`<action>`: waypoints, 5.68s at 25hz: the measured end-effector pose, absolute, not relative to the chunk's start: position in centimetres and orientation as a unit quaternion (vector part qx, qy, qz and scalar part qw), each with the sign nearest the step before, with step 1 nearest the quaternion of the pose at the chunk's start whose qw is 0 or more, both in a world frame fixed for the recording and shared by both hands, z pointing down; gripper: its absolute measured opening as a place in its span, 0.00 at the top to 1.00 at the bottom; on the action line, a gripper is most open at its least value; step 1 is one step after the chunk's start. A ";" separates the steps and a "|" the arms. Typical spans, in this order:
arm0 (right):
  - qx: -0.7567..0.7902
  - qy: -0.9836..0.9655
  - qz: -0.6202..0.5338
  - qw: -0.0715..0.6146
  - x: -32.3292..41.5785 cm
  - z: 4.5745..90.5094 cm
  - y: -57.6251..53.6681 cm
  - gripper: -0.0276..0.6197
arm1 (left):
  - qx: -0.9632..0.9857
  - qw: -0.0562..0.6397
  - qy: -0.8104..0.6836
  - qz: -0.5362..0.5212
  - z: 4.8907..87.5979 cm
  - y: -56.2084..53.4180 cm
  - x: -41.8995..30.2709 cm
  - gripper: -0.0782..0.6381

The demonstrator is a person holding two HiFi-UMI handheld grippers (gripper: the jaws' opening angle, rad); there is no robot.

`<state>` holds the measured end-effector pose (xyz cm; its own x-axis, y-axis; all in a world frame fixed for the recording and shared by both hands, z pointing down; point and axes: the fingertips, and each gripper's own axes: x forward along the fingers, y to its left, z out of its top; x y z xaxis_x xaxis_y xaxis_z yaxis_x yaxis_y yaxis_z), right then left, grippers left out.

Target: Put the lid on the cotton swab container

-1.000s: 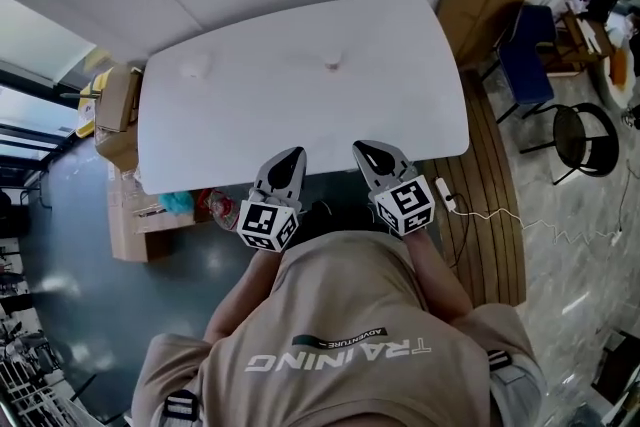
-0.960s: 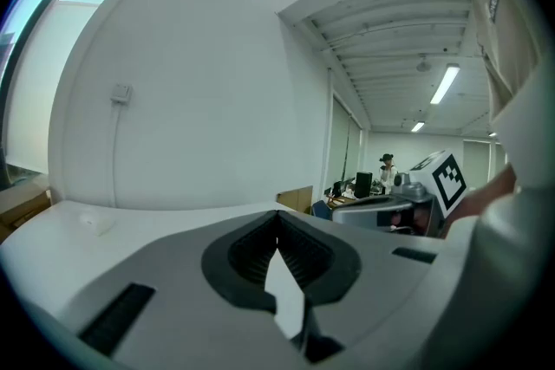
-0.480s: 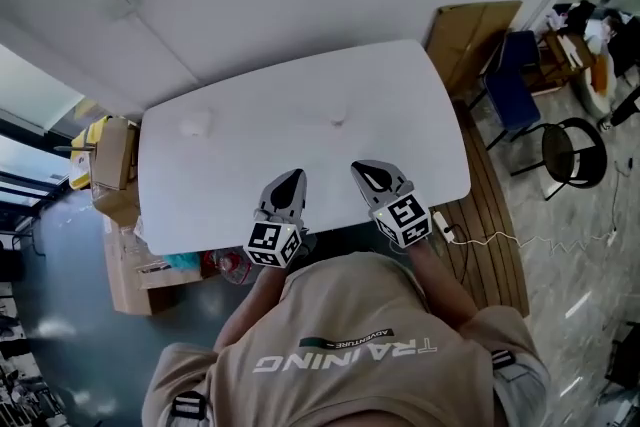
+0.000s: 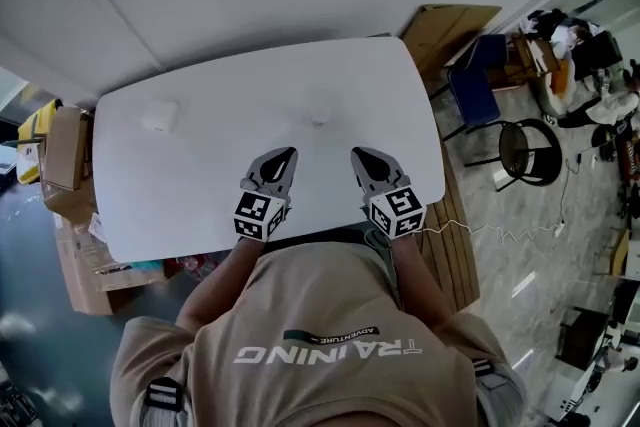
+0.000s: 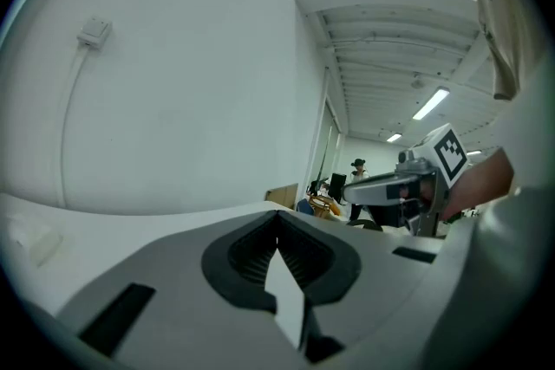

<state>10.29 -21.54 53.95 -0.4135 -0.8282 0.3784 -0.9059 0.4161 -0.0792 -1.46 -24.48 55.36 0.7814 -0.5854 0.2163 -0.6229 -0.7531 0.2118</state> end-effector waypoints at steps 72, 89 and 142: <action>0.348 -0.833 0.193 0.385 7.1 69.5 -36.3 0.93 | 0.913 0.158 -0.351 0.139 61.9 -29.1 2.6 0.87; 0.421 -0.868 0.160 0.210 7.1 60.0 -34.9 0.93 | 0.921 0.094 -0.370 0.080 53.8 -29.4 0.7 0.87; 0.445 -0.894 0.037 0.044 10.6 43.3 -27.2 0.93 | 0.931 0.003 -0.362 0.038 43.7 -29.3 0.7 0.87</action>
<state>10.63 -27.19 43.32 -0.5998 -0.7923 0.1121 -0.7989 0.6009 -0.0277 0.69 -29.32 43.75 0.7349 -0.6743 0.0729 -0.6747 -0.7378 -0.0228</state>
